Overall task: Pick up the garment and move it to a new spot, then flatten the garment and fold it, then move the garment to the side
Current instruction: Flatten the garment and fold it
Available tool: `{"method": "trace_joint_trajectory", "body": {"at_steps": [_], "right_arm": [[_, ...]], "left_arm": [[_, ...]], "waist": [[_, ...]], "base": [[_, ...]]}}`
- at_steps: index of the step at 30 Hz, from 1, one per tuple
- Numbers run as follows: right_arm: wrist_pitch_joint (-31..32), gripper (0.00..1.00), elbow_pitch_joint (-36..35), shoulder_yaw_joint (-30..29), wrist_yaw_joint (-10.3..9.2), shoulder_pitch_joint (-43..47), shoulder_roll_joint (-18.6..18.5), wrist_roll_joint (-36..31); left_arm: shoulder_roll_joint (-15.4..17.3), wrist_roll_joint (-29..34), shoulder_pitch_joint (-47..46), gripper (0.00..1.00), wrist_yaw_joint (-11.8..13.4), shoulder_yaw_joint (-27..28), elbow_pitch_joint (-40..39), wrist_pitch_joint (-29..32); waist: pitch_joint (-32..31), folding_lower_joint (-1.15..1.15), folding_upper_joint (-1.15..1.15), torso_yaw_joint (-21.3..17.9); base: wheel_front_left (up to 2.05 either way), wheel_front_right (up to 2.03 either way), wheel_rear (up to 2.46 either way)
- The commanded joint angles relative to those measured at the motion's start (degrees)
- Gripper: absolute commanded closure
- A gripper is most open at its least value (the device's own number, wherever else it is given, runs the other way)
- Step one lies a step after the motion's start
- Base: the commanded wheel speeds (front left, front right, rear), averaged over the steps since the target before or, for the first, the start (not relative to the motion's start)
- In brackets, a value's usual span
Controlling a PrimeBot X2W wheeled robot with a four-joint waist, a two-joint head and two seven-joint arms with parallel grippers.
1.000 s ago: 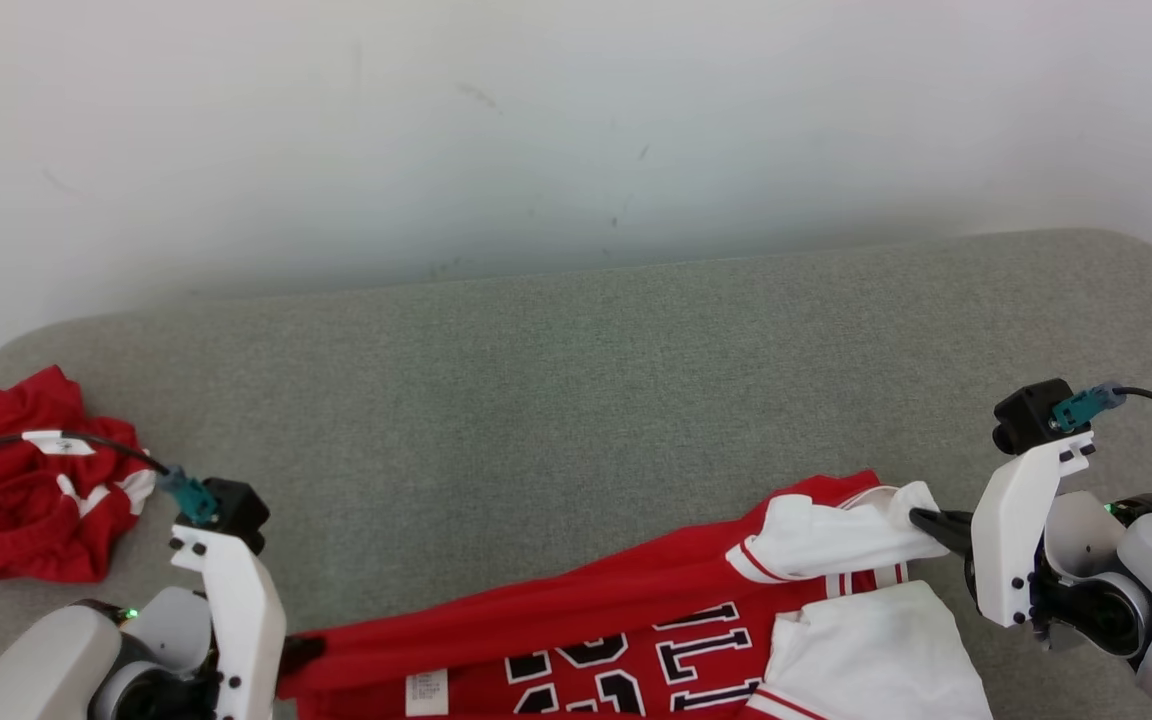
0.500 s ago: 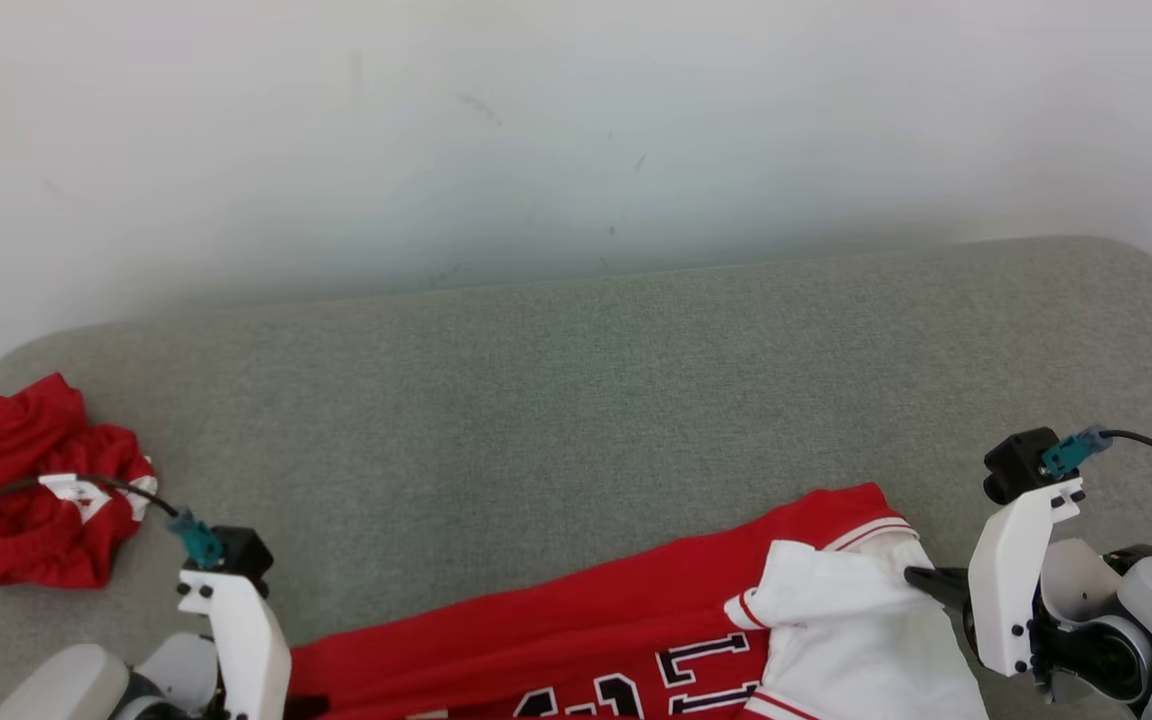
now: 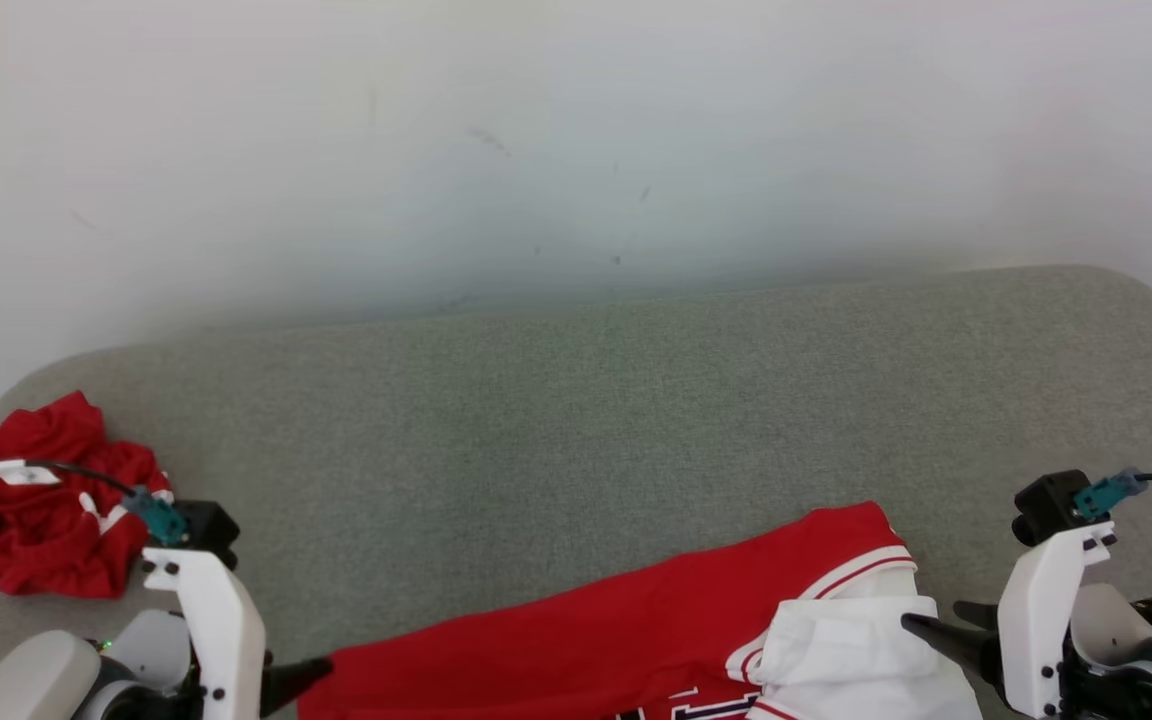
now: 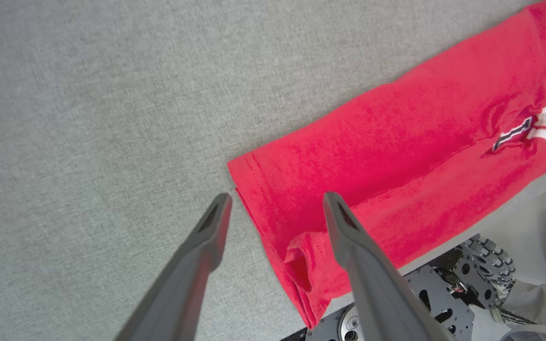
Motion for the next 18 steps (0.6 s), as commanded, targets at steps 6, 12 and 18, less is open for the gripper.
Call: {"method": "trace_joint_trajectory", "body": {"at_steps": [6,12,18], "right_arm": [[-2.38,0.00,-4.90,-4.12,-0.11,3.04,-2.65,-0.23],[-15.94,0.00,-10.75,-11.67,-0.11,5.47,-2.33,-5.28],[-29.64,0.00,-13.35,-20.73,-0.11,9.53,-0.56,-14.48]], "left_arm": [[0.66,2.06,-0.95,0.00,1.38,2.37,-2.43,-5.70],[-0.26,6.54,0.27,0.00,4.03,4.84,-5.74,-16.90],[-1.35,11.14,2.38,0.00,7.94,7.43,-9.81,-28.88]], "waist": [[-0.45,0.00,0.00,0.09],[-0.79,0.00,0.00,0.33],[-1.25,0.00,0.00,0.97]], "base": [[0.00,0.00,0.00],[0.00,0.00,0.00],[0.00,0.00,0.00]]}}
